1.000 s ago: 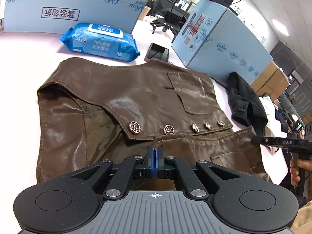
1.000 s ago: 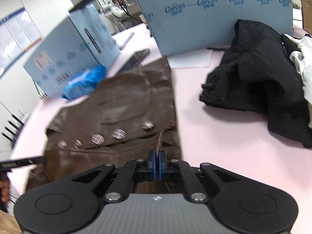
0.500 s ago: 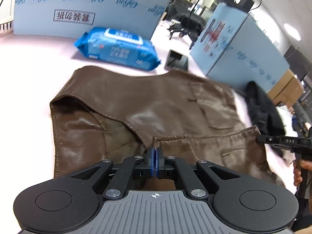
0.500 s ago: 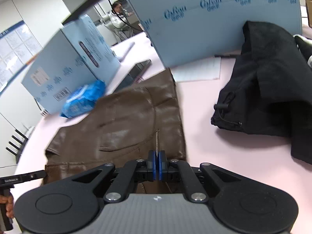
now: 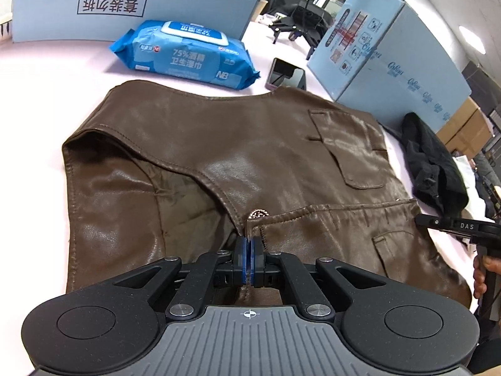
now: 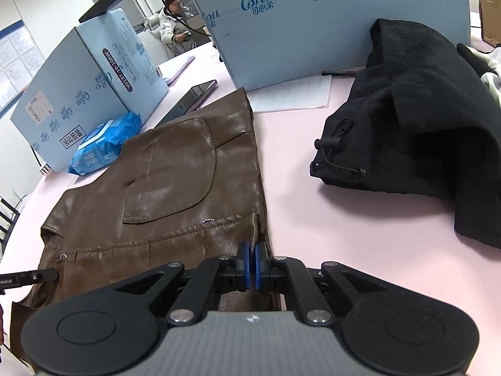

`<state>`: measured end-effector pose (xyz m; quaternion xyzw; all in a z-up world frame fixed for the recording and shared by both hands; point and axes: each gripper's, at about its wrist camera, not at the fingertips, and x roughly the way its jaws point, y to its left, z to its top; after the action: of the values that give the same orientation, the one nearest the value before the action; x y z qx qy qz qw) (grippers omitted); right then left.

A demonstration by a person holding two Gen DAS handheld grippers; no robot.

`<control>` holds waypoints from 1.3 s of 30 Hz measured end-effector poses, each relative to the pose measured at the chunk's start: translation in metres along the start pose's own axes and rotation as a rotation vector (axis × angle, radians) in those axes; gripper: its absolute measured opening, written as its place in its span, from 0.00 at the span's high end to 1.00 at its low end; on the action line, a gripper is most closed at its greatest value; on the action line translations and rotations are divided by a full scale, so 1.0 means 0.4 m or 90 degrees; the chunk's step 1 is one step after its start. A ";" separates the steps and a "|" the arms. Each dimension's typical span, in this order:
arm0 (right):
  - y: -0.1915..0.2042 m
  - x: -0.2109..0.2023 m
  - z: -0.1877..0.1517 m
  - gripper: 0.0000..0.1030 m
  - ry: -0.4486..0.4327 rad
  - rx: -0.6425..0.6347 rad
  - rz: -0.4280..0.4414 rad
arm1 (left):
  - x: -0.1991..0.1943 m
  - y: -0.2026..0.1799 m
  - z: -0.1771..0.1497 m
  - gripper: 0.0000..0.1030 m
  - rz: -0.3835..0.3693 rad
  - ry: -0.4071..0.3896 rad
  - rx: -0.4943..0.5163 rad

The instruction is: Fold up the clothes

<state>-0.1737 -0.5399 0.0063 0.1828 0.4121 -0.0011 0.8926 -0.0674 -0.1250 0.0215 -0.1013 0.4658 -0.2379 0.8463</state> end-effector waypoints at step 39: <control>-0.104 -0.319 -0.145 0.42 0.085 0.147 0.065 | -0.336 0.034 -0.260 0.77 0.092 -0.042 -0.121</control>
<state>-0.3070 -0.5786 0.0521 0.3050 0.4575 0.0093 0.8352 -0.2112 -0.0411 0.0588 -0.1554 0.4640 -0.1275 0.8627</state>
